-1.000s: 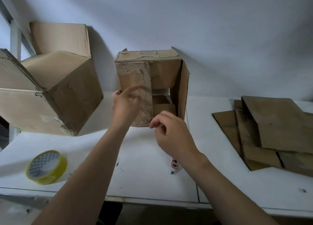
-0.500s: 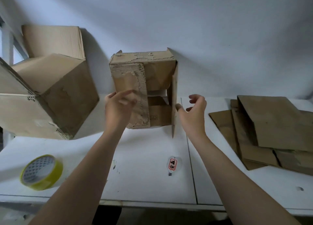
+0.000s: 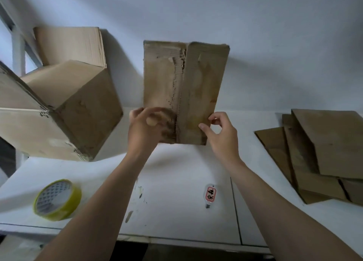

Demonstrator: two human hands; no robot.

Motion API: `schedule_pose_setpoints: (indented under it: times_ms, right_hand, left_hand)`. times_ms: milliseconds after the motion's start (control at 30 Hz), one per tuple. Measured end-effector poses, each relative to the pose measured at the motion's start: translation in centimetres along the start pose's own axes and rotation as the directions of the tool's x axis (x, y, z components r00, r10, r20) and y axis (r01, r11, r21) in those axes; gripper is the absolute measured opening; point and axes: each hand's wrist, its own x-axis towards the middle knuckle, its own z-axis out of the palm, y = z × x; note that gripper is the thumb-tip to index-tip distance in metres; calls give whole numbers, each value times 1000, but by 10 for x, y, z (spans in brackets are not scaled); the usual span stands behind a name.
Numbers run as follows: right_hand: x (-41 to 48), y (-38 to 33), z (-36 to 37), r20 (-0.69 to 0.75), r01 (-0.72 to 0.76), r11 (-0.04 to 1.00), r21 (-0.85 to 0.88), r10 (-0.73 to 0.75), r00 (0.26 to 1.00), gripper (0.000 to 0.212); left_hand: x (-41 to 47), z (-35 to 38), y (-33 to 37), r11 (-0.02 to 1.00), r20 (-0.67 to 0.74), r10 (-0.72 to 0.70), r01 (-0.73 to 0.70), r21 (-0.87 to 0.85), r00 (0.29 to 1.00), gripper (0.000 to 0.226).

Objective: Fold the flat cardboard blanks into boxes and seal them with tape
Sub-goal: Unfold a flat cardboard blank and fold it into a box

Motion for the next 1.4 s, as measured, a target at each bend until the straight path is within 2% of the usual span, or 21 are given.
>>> schedule_pose_setpoints:
  times_ms: [133,233,300,400,500,600,833,1000,1167,1400]
  right_hand:
    - [-14,-46,-19,-96,51,983,179,-34,995,19]
    - [-32,-83,-39,-181,180,966,185,-147,972,18]
    - [-46,-101,-48,-142,206,968,141,-186,972,21]
    - [-60,-114,-50,-39,143,986,89,-140,989,22]
    - [-65,-111,-39,60,31,997,66,-35,998,20]
    - [-67,-104,-20,120,-40,996,82,30,992,21]
    - [-54,-95,10,115,112,993,32,-115,987,25]
    - [-40,-76,25,166,108,994,-20,-104,981,31]
    - [-44,-75,30,150,131,987,-94,-116,982,35]
    - [-71,-94,5,128,166,959,-228,-140,982,31]
  left_hand:
    - [-17,-20,20,978,-78,209,-210,-7,975,44]
    - [-37,-40,32,942,-145,317,-330,-69,937,33]
    - [-46,-52,39,940,-162,284,-308,-149,945,28]
    - [-50,-68,43,939,-160,185,-223,-262,969,26]
    - [-49,-74,34,962,-117,158,-179,-205,981,18]
    - [-41,-78,14,974,-80,157,-168,-154,984,21]
    - [-23,-89,-15,951,-45,147,-154,-269,988,21]
    - [-16,-83,-26,982,-8,121,-121,-145,993,18]
    - [-22,-86,-12,993,-46,98,-101,-67,994,20]
    - [-42,-99,8,974,-57,33,-19,228,998,25]
